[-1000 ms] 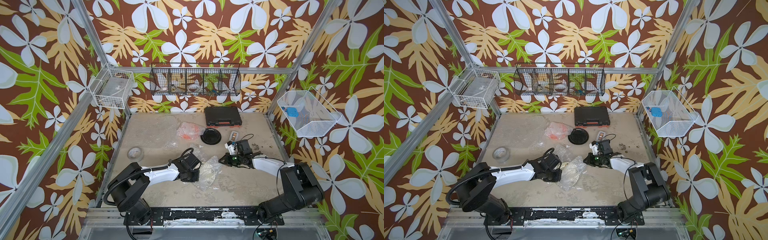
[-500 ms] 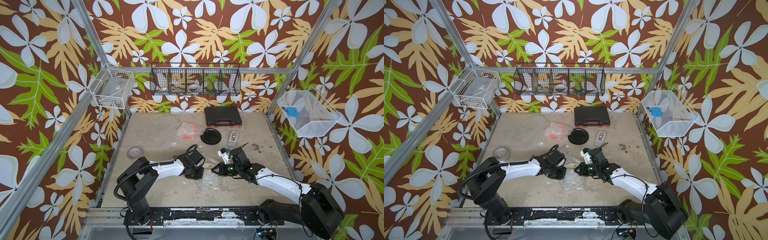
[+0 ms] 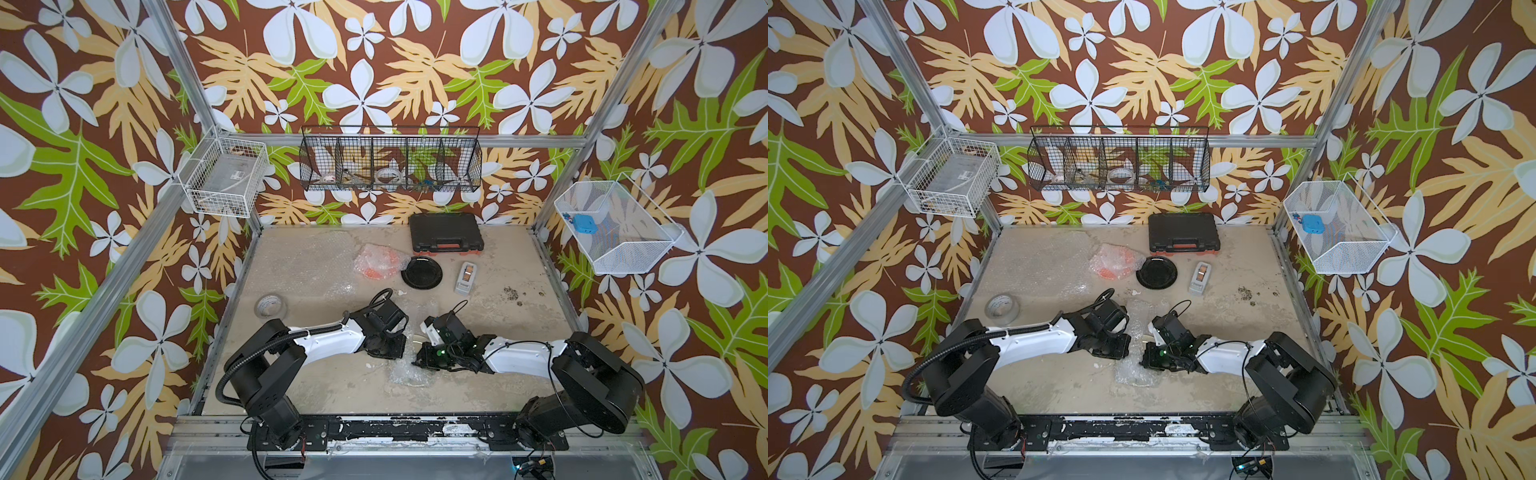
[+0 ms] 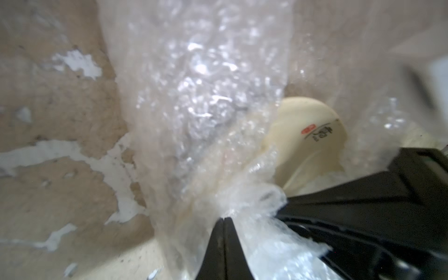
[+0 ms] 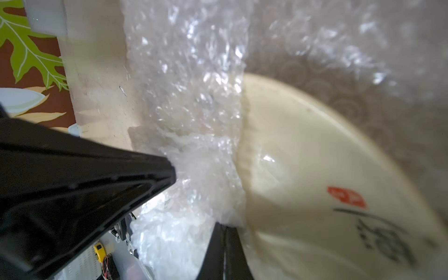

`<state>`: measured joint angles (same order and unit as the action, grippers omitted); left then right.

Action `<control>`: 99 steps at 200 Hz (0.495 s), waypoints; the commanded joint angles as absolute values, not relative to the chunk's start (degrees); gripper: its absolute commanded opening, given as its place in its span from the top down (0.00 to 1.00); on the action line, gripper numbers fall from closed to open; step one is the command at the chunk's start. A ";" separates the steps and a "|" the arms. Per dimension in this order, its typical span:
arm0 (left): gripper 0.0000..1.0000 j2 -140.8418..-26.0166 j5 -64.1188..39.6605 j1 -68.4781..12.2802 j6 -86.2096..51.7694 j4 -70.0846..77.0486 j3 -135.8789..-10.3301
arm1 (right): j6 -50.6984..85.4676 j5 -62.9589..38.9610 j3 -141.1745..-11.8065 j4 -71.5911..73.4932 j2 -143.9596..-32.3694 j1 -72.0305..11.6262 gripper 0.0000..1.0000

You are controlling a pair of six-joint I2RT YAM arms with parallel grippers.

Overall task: Wrap dinner plates in bubble wrap
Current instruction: Wrap the plate in the bubble wrap.

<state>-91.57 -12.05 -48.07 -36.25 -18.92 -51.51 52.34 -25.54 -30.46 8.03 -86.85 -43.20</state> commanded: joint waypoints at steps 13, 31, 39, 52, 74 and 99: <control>0.99 -86.23 -10.30 -48.11 -37.22 -23.90 -55.17 | 54.49 -21.05 -29.53 6.59 -88.82 -43.28 1.00; 1.00 -84.22 -12.45 -48.18 -38.83 -24.02 -55.43 | 54.58 -21.12 -29.59 6.53 -88.86 -43.24 1.00; 1.00 -83.57 -13.35 -48.70 -39.51 -23.76 -55.06 | 54.58 -21.25 -29.46 6.58 -88.69 -43.22 1.00; 0.99 -83.40 -14.74 -49.80 -40.72 -22.73 -53.77 | 54.58 -21.35 -29.53 6.54 -88.61 -43.20 1.00; 1.00 -84.85 -16.85 -51.05 -42.91 -18.24 -49.86 | 54.58 -21.42 -29.44 6.48 -88.59 -43.25 1.00; 1.00 -86.95 -17.04 -51.54 -44.66 -12.36 -46.68 | 54.58 -21.45 -29.45 6.09 -88.03 -43.24 1.00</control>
